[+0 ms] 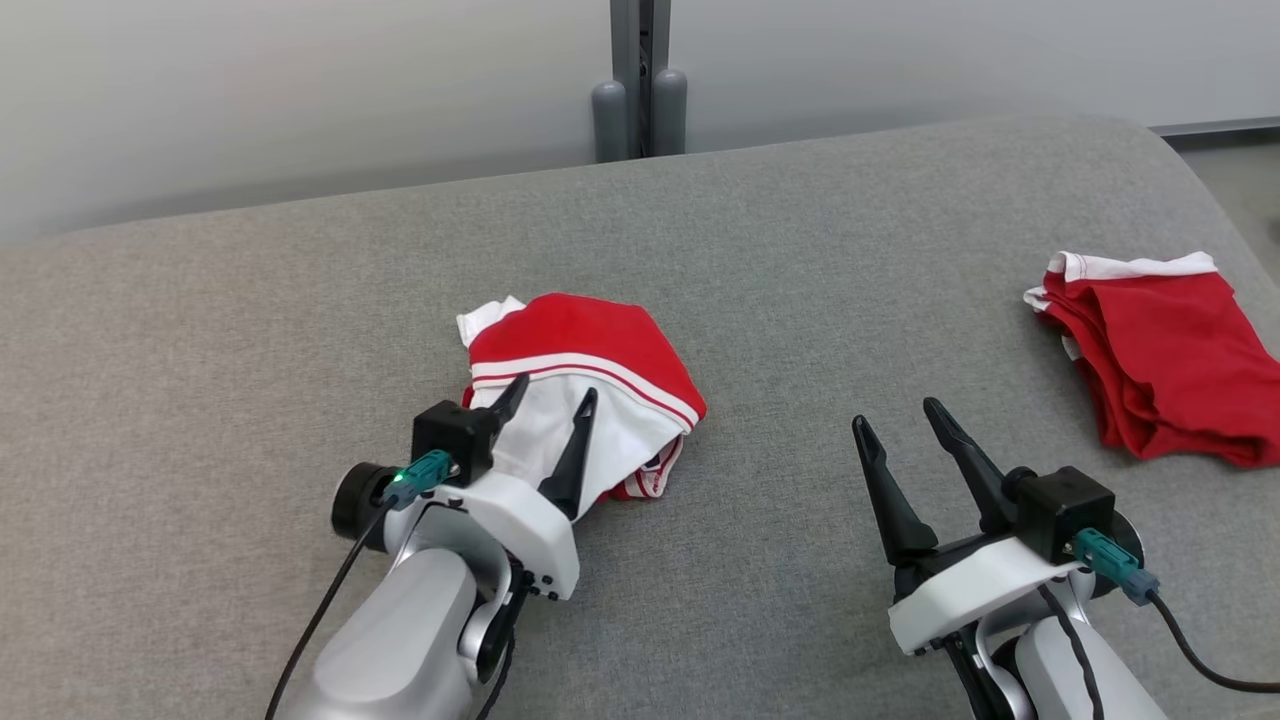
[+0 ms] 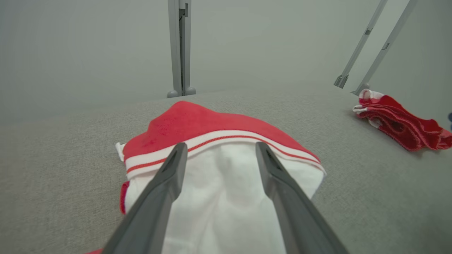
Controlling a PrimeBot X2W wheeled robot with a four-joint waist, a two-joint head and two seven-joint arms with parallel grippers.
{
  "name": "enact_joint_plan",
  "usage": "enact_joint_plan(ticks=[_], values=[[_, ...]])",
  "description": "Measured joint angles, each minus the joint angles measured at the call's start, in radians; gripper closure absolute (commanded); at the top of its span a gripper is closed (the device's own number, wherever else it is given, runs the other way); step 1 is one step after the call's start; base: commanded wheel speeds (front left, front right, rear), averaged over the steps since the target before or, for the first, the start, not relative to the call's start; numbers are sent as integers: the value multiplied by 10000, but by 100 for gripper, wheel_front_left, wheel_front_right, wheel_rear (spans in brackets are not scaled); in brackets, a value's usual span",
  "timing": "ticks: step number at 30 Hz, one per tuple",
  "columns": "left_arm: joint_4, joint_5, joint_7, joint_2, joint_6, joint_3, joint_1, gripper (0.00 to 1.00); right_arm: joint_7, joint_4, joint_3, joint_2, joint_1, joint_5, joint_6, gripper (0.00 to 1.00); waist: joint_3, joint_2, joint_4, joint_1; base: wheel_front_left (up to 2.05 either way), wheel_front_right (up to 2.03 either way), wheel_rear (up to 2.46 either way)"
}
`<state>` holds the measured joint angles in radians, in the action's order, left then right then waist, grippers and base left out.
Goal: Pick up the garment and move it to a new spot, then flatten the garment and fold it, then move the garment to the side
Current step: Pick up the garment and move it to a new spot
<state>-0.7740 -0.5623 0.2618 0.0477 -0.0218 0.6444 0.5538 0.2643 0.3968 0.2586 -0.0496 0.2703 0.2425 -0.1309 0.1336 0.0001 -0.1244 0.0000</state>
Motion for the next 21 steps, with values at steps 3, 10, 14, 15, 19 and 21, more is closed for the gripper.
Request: enact_joint_plan(ticks=[3,10,14,15,19,21], values=[[339,416,15,82,-188,-552,-315,0,0,-4,-88,4,-64,17,0,0,-121,0,89,0,0,0,0],[1960,1570,15,685,-602,-2608,-1985,0,-2,48,-205,8,-341,42,0,0,-578,0,375,0,0,0,0],[2731,2169,15,802,-614,-3591,-3018,0,0,90,-265,8,-476,42,0,0,-833,0,514,0,0,0,0],[2872,2290,15,790,-589,-3818,-3267,0,-2,98,-270,10,-545,42,0,0,-904,0,545,0,0,0,0],[3350,2721,15,685,-497,-4654,-4142,0,0,130,-268,8,-719,50,0,0,-1141,0,665,0,0,0,0],[3507,2938,15,617,-416,-4974,-4531,0,0,163,-236,8,-774,61,0,0,-1225,0,712,0,0,0,0]])
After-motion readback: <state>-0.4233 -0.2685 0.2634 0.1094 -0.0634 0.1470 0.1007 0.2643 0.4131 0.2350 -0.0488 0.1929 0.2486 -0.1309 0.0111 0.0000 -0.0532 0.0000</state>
